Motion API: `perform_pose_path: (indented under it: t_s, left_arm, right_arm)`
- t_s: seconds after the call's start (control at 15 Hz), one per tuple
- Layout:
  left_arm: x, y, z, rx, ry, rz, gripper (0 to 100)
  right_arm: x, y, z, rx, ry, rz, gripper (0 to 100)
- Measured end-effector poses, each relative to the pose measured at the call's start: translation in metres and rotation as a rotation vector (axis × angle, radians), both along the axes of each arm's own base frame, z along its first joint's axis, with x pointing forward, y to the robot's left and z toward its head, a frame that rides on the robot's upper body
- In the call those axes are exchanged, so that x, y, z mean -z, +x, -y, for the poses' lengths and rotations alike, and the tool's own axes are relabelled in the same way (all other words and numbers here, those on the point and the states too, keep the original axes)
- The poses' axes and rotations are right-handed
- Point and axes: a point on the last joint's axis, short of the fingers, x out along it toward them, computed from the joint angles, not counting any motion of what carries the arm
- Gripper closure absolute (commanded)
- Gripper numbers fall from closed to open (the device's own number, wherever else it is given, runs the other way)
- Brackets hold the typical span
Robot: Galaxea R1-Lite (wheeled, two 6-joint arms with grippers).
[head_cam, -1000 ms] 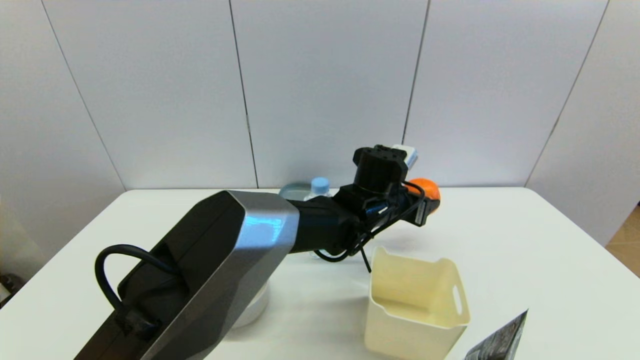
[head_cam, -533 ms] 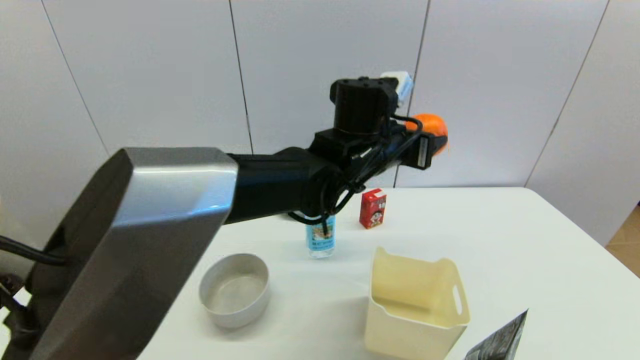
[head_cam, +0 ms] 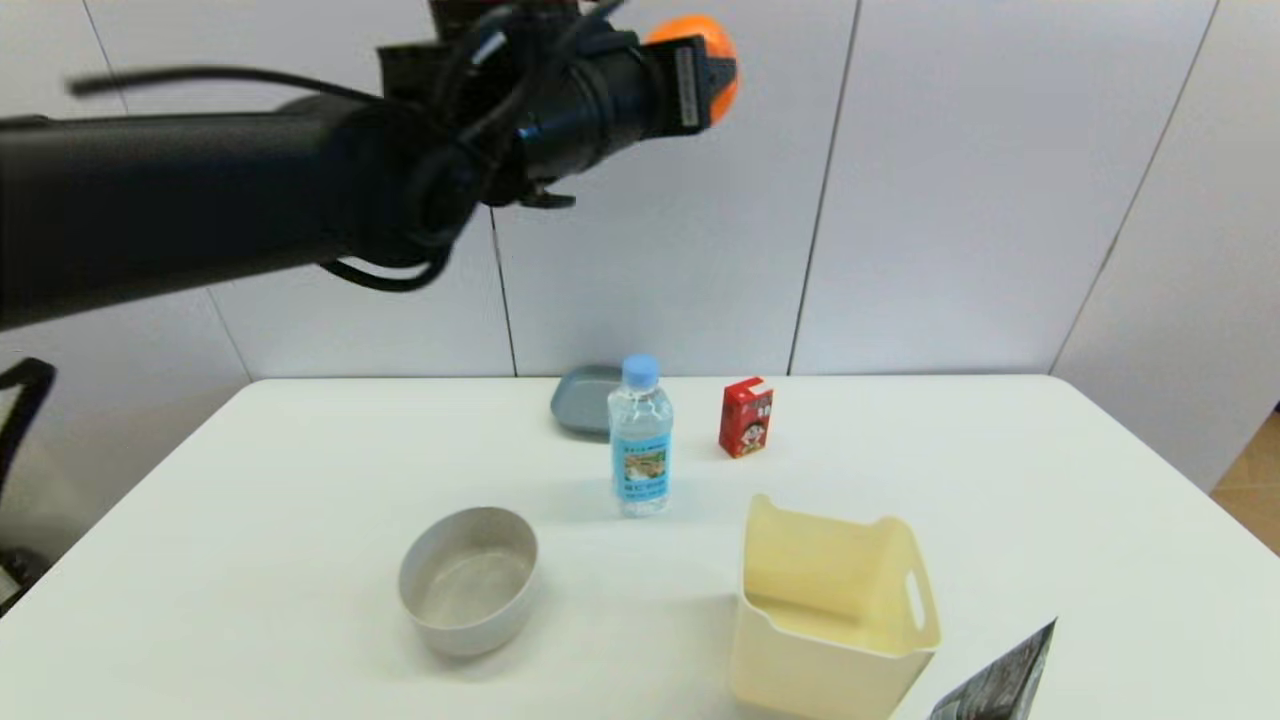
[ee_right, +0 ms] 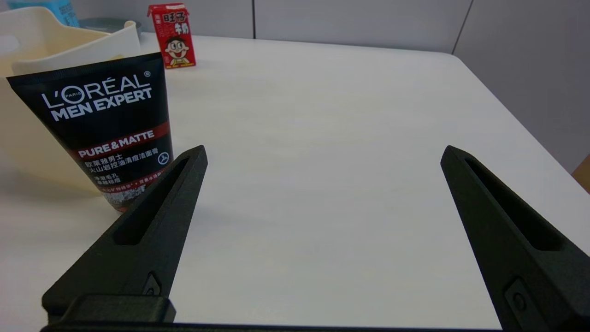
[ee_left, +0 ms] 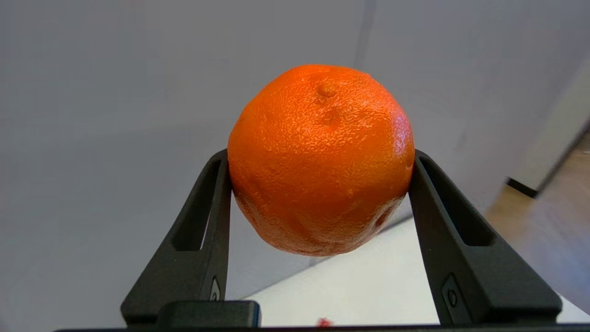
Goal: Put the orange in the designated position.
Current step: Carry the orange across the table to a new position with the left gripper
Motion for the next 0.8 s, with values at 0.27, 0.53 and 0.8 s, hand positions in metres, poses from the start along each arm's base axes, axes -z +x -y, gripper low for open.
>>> perform_pose_path:
  t_s: [0.27,0.53,0.8]
  left_arm:
    - [-0.017,-0.008,-0.079,-0.171,0.104,-0.077,100]
    - [-0.001,-0.033,-0.135,-0.286,0.206,-0.252,100]
    - [0.033,-0.069,-0.166,-0.332,0.344,-0.542,100]
  right_arm:
    - [0.000,0.000,0.000,0.000,0.000,0.000,0]
    - [0.000,0.000,0.000,0.000,0.000,0.000,0]
    - [0.000,0.000,0.000,0.000,0.000,0.000,0]
